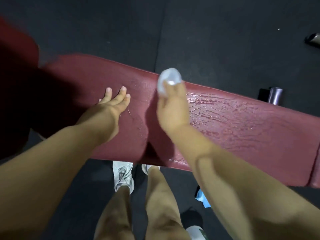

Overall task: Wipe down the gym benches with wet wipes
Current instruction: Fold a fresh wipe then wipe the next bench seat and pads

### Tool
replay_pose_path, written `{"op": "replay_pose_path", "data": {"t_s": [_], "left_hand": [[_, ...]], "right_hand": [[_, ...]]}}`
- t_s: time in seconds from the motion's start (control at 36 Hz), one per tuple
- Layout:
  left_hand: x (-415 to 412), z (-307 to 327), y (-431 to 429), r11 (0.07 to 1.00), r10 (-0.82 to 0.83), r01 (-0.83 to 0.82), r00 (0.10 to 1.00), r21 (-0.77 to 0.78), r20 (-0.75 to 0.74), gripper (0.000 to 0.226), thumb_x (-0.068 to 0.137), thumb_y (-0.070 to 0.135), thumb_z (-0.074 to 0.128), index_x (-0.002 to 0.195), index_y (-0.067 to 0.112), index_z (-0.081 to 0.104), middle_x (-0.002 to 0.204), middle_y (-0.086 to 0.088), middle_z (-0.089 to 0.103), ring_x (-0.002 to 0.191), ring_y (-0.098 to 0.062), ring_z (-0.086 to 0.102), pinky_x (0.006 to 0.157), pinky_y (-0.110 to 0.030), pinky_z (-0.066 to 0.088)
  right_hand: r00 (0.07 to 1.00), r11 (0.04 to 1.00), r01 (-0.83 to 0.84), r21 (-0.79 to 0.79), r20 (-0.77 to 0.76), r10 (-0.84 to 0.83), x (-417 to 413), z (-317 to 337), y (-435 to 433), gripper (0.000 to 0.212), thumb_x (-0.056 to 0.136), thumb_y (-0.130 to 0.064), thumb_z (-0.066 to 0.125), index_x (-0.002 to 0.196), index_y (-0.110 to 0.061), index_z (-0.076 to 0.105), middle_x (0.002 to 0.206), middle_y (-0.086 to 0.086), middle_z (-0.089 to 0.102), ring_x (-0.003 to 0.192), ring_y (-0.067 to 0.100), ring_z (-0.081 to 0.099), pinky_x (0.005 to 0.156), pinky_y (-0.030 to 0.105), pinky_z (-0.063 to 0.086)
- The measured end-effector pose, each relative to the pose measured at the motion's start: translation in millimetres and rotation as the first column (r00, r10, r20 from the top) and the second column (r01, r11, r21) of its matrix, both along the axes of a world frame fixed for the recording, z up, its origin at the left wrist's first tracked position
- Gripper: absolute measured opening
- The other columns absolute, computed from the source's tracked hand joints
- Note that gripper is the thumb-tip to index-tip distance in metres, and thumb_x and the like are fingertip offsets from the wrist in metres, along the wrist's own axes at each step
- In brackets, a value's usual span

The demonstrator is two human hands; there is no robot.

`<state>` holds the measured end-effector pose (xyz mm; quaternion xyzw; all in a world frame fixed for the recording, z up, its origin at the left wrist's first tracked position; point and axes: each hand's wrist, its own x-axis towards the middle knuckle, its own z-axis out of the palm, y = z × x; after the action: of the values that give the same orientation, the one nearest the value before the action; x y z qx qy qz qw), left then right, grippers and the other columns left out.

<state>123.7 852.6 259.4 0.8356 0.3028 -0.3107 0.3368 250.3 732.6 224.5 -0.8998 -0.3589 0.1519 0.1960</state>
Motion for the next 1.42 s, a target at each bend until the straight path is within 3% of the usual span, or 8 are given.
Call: {"op": "replay_pose_path", "data": {"t_s": [0.14, 0.25, 0.44, 0.61, 0.72, 0.92, 1.08, 1.42], "left_hand": [[-18, 6, -4, 0.991, 0.041, -0.052, 0.995, 0.122, 0.09, 0.08, 0.081, -0.014, 0.033, 0.15, 0.021, 0.016, 0.158, 0.011, 0.002, 0.146, -0.017, -0.005, 0.114, -0.023, 0.004], [-47, 9, -10, 0.976, 0.094, -0.094, 0.996, 0.197, 0.011, 0.074, 0.086, -0.01, 0.032, 0.15, 0.018, 0.01, 0.159, 0.006, -0.002, 0.146, -0.016, -0.004, 0.114, -0.03, 0.015], [-94, 4, -24, 0.985, 0.089, -0.086, 0.996, 0.147, -0.016, 0.077, 0.088, -0.011, 0.035, 0.15, 0.019, 0.003, 0.156, 0.005, -0.018, 0.145, -0.019, -0.012, 0.114, -0.027, 0.009], [-103, -7, -21, 0.981, 0.133, -0.143, 0.988, 0.13, 0.083, 0.085, 0.082, -0.018, 0.033, 0.15, 0.026, 0.008, 0.156, 0.014, -0.016, 0.145, -0.015, -0.01, 0.113, -0.033, 0.02], [-118, -7, -19, 0.981, 0.13, -0.151, 0.978, 0.119, 0.166, 0.081, 0.082, -0.019, 0.034, 0.15, 0.02, 0.017, 0.157, 0.01, -0.004, 0.145, -0.013, -0.003, 0.109, -0.018, 0.006], [-145, -8, -28, 0.983, 0.136, -0.16, 0.964, 0.089, 0.226, 0.08, 0.081, -0.02, 0.038, 0.149, 0.019, 0.021, 0.157, 0.012, -0.001, 0.143, -0.004, -0.004, 0.108, -0.013, 0.0], [-152, -17, -36, 0.981, 0.158, -0.181, 0.957, 0.076, 0.242, 0.083, 0.081, -0.02, 0.035, 0.15, 0.021, 0.013, 0.156, 0.014, -0.007, 0.136, 0.004, -0.013, 0.107, -0.012, -0.01], [-171, -33, -38, 0.893, 0.347, -0.436, 0.827, 0.115, 0.443, 0.06, 0.086, -0.014, 0.038, 0.141, 0.011, 0.041, 0.154, 0.008, 0.023, 0.14, 0.001, 0.012, 0.104, 0.0, -0.001]], "right_hand": [[0.827, 0.84, -0.541, 0.043, -0.153, 0.54, -19, 3, -7, 0.041, 0.07, 0.003, 0.07, 0.109, -0.009, 0.067, 0.088, 0.017, 0.055, 0.053, 0.029, 0.054, 0.043, 0.026, 0.036], [0.974, 0.974, -0.224, -0.038, -0.051, 0.222, 25, 4, -35, 0.036, 0.086, -0.003, 0.052, 0.12, -0.008, 0.062, 0.106, 0.022, 0.052, 0.077, 0.039, 0.057, 0.068, 0.048, 0.052], [0.957, 0.95, 0.291, -0.116, 0.048, -0.287, 16, 8, -33, 0.039, 0.097, -0.011, 0.043, 0.135, -0.008, 0.047, 0.131, 0.017, 0.04, 0.11, 0.031, 0.049, 0.093, 0.019, 0.031], [0.932, 0.937, -0.349, 0.016, -0.098, 0.348, -102, 9, -24, 0.04, 0.074, 0.004, 0.058, 0.114, -0.001, 0.061, 0.096, 0.02, 0.055, 0.061, 0.033, 0.056, 0.051, 0.032, 0.047], [0.752, 0.754, -0.65, -0.092, -0.219, 0.622, -98, 12, -49, 0.043, 0.084, -0.008, 0.058, 0.127, -0.012, 0.056, 0.114, 0.01, 0.052, 0.073, 0.024, 0.056, 0.059, 0.022, 0.034], [0.997, 0.983, -0.071, -0.168, -0.046, 0.065, -47, 20, -98, 0.038, 0.091, 0.001, 0.05, 0.128, -0.009, 0.056, 0.12, 0.013, 0.049, 0.087, 0.02, 0.05, 0.087, 0.022, 0.041], [0.968, 0.959, 0.232, -0.161, 0.139, -0.21, -88, 11, -108, 0.036, 0.098, -0.016, 0.044, 0.133, -0.011, 0.048, 0.13, 0.011, 0.044, 0.103, 0.023, 0.051, 0.09, 0.022, 0.034], [0.827, 0.824, -0.562, -0.071, -0.03, 0.561, -118, 5, -51, 0.037, 0.085, -0.02, 0.045, 0.116, -0.016, 0.065, 0.1, 0.01, 0.059, 0.066, 0.031, 0.06, 0.052, 0.031, 0.049]]}}
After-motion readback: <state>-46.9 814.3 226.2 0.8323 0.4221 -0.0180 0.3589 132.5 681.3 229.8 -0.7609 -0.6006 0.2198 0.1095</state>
